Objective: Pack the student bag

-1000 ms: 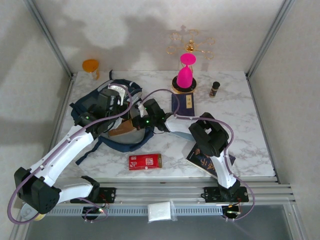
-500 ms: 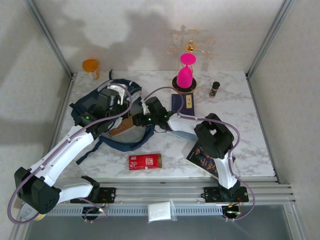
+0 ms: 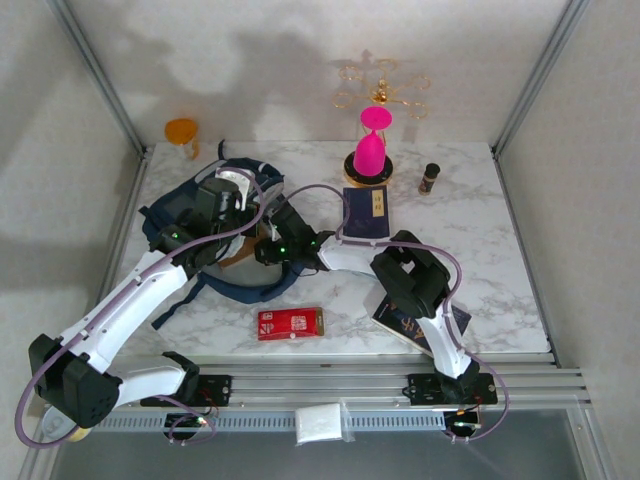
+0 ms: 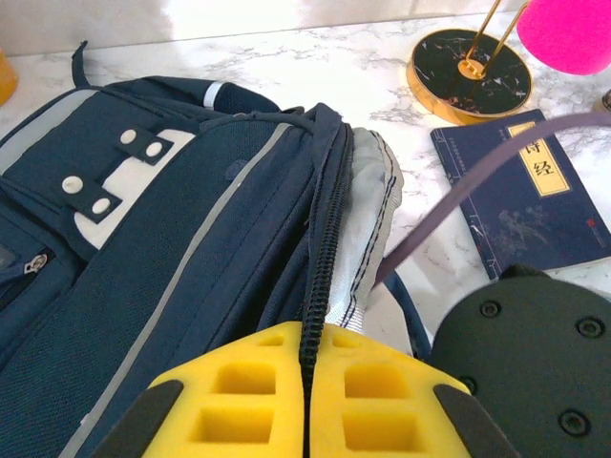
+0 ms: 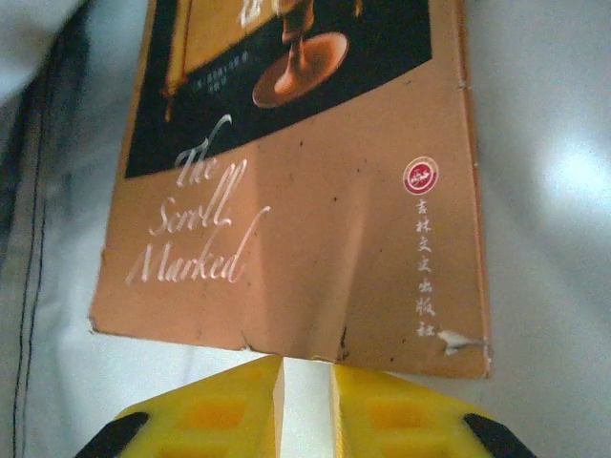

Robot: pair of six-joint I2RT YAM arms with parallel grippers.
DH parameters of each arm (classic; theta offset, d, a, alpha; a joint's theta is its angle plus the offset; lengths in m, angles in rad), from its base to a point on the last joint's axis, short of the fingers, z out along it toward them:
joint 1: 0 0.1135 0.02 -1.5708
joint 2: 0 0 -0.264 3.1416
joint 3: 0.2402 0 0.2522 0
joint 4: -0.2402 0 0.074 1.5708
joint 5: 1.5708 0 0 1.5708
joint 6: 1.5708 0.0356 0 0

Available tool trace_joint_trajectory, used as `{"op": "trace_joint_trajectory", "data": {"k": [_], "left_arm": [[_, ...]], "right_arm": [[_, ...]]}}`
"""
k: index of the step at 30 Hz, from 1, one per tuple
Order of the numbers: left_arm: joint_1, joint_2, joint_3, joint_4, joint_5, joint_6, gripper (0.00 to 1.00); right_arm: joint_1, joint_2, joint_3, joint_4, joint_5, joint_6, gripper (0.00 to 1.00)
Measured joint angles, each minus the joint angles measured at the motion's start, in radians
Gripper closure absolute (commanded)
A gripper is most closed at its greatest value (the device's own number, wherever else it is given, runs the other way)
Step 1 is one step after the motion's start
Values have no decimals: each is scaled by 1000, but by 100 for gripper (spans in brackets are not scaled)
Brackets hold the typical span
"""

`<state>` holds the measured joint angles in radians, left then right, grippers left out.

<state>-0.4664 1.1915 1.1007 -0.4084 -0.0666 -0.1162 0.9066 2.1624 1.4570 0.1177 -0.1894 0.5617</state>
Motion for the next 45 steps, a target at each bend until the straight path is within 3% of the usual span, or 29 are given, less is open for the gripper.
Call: {"op": "trace_joint_trajectory", "data": {"k": [5,8,12,16,21,23,25,27,30,36,40,45], "left_arm": [[2,-13,-10,-6,-35,-10,100],[3,-17,-17,-6,-46,-21,100],[3,-43,-77,7,-50,-46,100],[3,-60,-151,19,-48,-106,100],[-3,-80,-282,23,-69,-205,100],[-4,-94,-323,22,-69,-242,91],[-11,-122,-348,15,-65,-283,67],[-28,-149,-351,14,-57,-325,55],[-104,-190,-351,35,-58,-420,44],[-414,-194,-387,214,-45,-637,34],[-581,2,-354,344,-27,-666,32],[-669,301,-214,446,19,-625,31]], "right_arm": [[-14,-4,2,97,21,-37,75],[-22,-82,-116,147,-14,-80,70],[-25,-298,-311,113,-54,-127,62],[-40,-531,-392,24,-62,-131,61],[-172,-774,-488,-88,-48,-82,55],[-251,-822,-512,-151,-37,-62,53],[-336,-849,-529,-237,-15,-42,48],[-406,-863,-535,-329,16,-19,45],[-514,-899,-567,-440,53,15,40],[-666,-1025,-704,-605,108,92,31],[-756,-1106,-779,-686,158,165,18],[-905,-1256,-865,-733,282,262,5]]}}
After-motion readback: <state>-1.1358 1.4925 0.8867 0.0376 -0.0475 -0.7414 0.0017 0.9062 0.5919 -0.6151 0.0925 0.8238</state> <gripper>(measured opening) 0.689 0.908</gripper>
